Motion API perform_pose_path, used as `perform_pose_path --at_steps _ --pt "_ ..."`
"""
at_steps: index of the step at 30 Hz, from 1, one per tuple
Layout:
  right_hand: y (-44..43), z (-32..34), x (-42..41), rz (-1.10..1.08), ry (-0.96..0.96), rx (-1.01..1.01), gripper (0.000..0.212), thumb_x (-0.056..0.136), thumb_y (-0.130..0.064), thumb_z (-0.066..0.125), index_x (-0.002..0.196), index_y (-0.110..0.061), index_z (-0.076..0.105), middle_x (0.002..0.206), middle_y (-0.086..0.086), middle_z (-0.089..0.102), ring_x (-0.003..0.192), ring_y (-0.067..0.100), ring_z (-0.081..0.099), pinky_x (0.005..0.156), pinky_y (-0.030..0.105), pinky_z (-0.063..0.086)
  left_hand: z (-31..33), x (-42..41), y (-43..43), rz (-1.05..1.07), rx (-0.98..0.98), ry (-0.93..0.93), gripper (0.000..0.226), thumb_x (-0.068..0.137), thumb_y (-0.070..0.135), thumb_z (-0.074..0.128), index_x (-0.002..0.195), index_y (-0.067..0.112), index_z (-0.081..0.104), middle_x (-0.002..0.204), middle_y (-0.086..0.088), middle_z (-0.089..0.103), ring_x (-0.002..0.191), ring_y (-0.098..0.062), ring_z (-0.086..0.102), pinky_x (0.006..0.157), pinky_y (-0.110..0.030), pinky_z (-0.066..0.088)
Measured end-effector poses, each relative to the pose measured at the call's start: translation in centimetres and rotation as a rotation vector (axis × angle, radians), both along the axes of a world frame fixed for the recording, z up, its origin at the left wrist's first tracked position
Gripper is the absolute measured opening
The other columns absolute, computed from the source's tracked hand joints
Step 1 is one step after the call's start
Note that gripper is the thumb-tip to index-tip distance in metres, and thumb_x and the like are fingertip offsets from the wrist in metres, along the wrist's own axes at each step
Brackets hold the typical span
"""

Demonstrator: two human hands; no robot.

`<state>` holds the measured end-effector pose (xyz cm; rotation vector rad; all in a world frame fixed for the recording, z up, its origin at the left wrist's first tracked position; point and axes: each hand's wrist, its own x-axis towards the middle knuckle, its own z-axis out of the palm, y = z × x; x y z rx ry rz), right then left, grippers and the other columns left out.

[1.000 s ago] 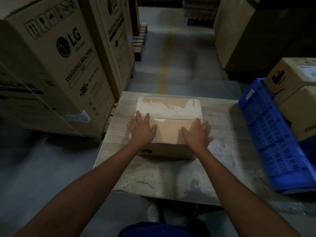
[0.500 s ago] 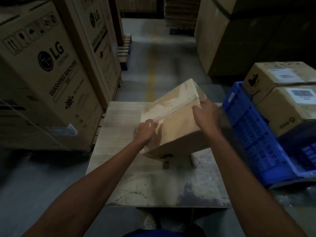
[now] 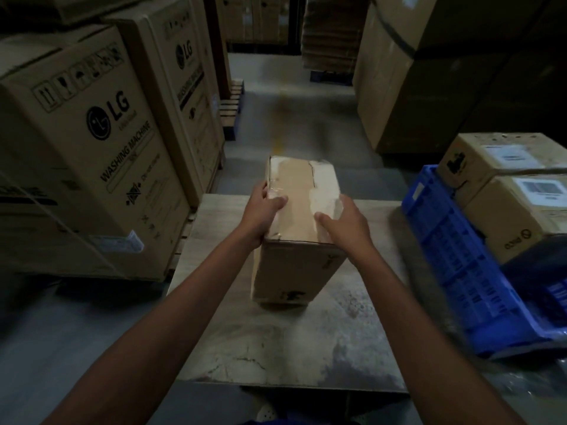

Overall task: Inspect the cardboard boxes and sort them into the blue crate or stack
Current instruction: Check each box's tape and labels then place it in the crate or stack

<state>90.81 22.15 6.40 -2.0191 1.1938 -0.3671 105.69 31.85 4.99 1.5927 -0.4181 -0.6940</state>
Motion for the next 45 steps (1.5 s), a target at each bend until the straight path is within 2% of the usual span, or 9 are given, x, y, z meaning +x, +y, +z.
perform_pose_path --at_steps 3,6,10,15,20,27,34,41,45 --pt "1.4 0.1 0.2 0.009 -0.085 0.016 0.072 0.092 -0.037 0.072 0.152 -0.018 0.039 0.154 0.006 0.046 0.138 0.029 0.045 0.108 0.040 0.041 0.1 0.9 1.4 -0.025 0.019 0.048 0.045 0.097 0.011 0.059 0.140 0.018 0.048 0.118 0.000 0.063 0.098 -0.017 0.065 0.072 -0.029 0.056" --pt "2.4 0.4 -0.2 0.036 -0.048 -0.060 0.066 0.091 -0.038 0.073 0.148 -0.018 0.047 0.149 0.004 0.051 0.134 0.026 0.049 0.103 0.034 0.042 -0.1 0.8 2.8 -0.038 0.093 -0.003 0.041 0.098 0.016 0.059 0.138 0.019 0.050 0.126 -0.004 0.063 0.105 -0.018 0.063 0.090 -0.039 0.054" --pt "3.8 -0.7 -1.6 0.149 -0.008 -0.402 0.046 0.095 -0.037 0.067 0.137 -0.020 0.059 0.154 0.005 0.046 0.138 0.025 0.045 0.106 0.038 0.040 -1.6 -0.8 4.6 -0.093 0.355 -0.872 0.054 0.099 0.033 0.057 0.148 0.019 0.040 0.153 -0.004 0.041 0.141 -0.020 0.037 0.115 -0.040 0.034" --pt "4.5 -1.6 -1.6 0.399 0.227 -0.594 0.056 0.103 -0.049 0.037 0.149 -0.018 0.047 0.161 0.007 0.037 0.149 0.025 0.032 0.120 0.045 0.024 -1.4 -3.7 5.5 -0.382 0.537 -1.144 0.060 0.104 0.044 0.025 0.157 0.016 0.025 0.167 -0.007 0.016 0.154 -0.023 0.009 0.123 -0.051 0.018" --pt "3.7 -2.1 -2.5 0.515 0.300 -0.610 0.084 0.090 -0.061 0.003 0.155 -0.020 0.037 0.164 0.007 0.030 0.153 0.022 0.023 0.122 0.040 0.016 -0.4 -3.2 5.6 -0.582 0.750 -1.143 0.058 0.107 0.048 0.018 0.160 0.026 0.009 0.168 0.001 -0.003 0.154 -0.018 -0.005 0.123 -0.053 0.010" --pt "2.4 0.7 -1.3 0.510 0.340 -0.606 0.042 0.100 -0.047 0.042 0.133 -0.026 0.057 0.138 0.003 0.054 0.125 0.021 0.048 0.103 0.042 0.038 2.1 -2.4 3.6 -0.516 0.692 -1.269 0.041 0.103 0.040 0.039 0.137 0.019 0.047 0.147 -0.008 0.041 0.138 -0.027 0.034 0.113 -0.054 0.030" --pt "-0.7 -1.3 1.9 0.479 0.383 -0.520 0.053 0.108 -0.040 0.028 0.158 -0.021 0.026 0.168 0.008 0.017 0.155 0.027 0.011 0.120 0.047 0.025 -0.3 0.4 -0.1 -0.514 0.724 -1.128 0.055 0.108 0.040 0.025 0.159 0.021 0.017 0.168 -0.006 0.003 0.155 -0.023 0.000 0.122 -0.057 0.008" --pt "-1.6 -0.8 1.8 0.432 0.295 -0.578 0.049 0.104 -0.044 0.042 0.149 -0.024 0.041 0.157 0.005 0.038 0.144 0.024 0.034 0.111 0.050 0.035 -0.3 0.6 -0.1 -0.427 0.659 -1.148 0.057 0.105 0.044 0.032 0.157 0.023 0.022 0.167 -0.005 0.013 0.153 -0.024 0.010 0.122 -0.057 0.013" --pt "-2.3 -1.6 1.8 0.060 0.025 -0.131 0.071 0.098 -0.051 0.056 0.156 -0.019 0.029 0.160 0.008 0.035 0.143 0.031 0.038 0.112 0.048 0.035 -1.0 1.2 -0.1 0.052 0.394 -0.632 0.070 0.100 0.056 0.039 0.157 0.020 0.020 0.164 -0.006 0.024 0.149 -0.025 0.023 0.118 -0.045 0.022"
